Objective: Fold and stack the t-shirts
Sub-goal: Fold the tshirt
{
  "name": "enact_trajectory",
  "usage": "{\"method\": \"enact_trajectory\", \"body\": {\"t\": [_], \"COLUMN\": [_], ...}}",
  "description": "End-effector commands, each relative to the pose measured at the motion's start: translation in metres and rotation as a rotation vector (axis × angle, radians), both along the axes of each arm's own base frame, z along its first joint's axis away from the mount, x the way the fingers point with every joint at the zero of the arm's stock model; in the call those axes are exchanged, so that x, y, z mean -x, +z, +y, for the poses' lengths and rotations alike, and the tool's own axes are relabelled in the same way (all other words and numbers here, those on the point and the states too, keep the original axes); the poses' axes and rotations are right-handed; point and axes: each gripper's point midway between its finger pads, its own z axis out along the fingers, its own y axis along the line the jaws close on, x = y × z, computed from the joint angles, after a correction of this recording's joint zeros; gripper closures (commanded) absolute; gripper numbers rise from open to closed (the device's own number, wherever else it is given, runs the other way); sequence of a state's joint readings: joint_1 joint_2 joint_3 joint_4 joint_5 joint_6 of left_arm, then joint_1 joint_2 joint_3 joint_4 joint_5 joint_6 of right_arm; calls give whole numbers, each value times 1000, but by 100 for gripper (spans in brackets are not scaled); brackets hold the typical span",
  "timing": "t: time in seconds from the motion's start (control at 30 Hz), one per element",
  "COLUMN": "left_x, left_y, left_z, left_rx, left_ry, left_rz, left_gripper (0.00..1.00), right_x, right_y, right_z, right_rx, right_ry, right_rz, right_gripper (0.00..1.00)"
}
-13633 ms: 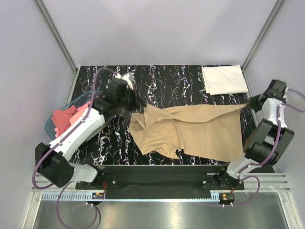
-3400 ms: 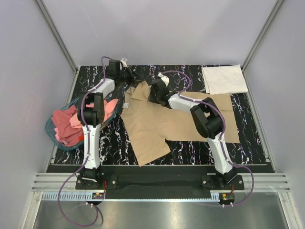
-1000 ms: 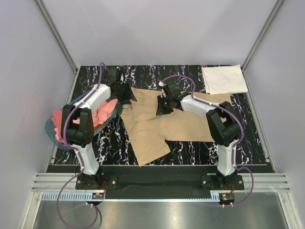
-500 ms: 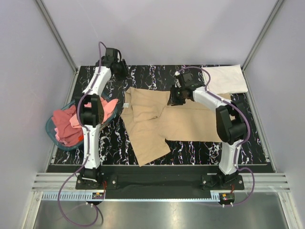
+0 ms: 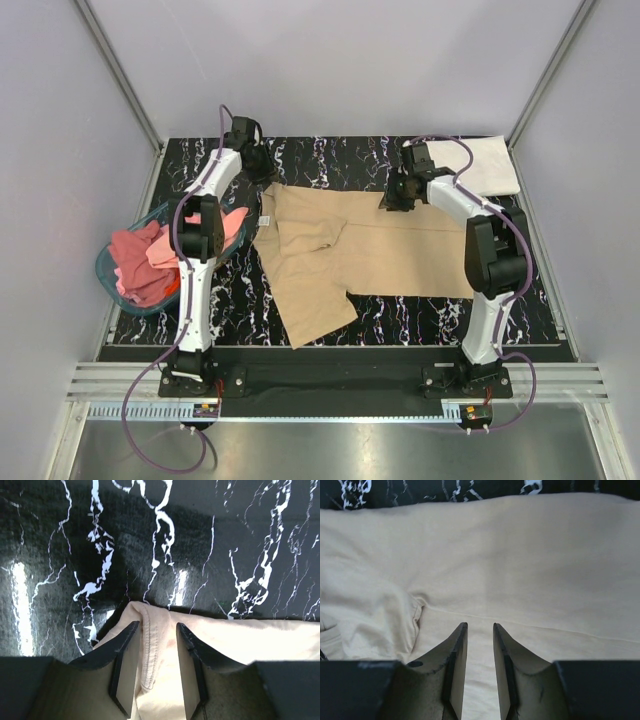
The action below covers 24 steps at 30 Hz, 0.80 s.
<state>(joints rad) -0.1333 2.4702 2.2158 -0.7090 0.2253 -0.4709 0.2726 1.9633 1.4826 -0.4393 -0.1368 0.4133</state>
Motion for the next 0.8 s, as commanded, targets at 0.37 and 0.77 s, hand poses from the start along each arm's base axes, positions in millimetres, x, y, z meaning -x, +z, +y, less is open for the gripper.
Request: {"method": "enact_trajectory", "body": {"t": [0.37, 0.77], "left_x": [-20, -23], "left_y": [-6, -19], "left_z": [2, -2], "left_rx": [41, 67], "left_ry": [29, 25], "left_rz": [-54, -50], "left_gripper": [66, 76], "right_x": [-20, -25], "right_y": [8, -6], "right_z": [-55, -74], "right_rx": [12, 14], "right_ry": [-152, -207], "right_rz": [-40, -18], "right_gripper": [67, 67]}}
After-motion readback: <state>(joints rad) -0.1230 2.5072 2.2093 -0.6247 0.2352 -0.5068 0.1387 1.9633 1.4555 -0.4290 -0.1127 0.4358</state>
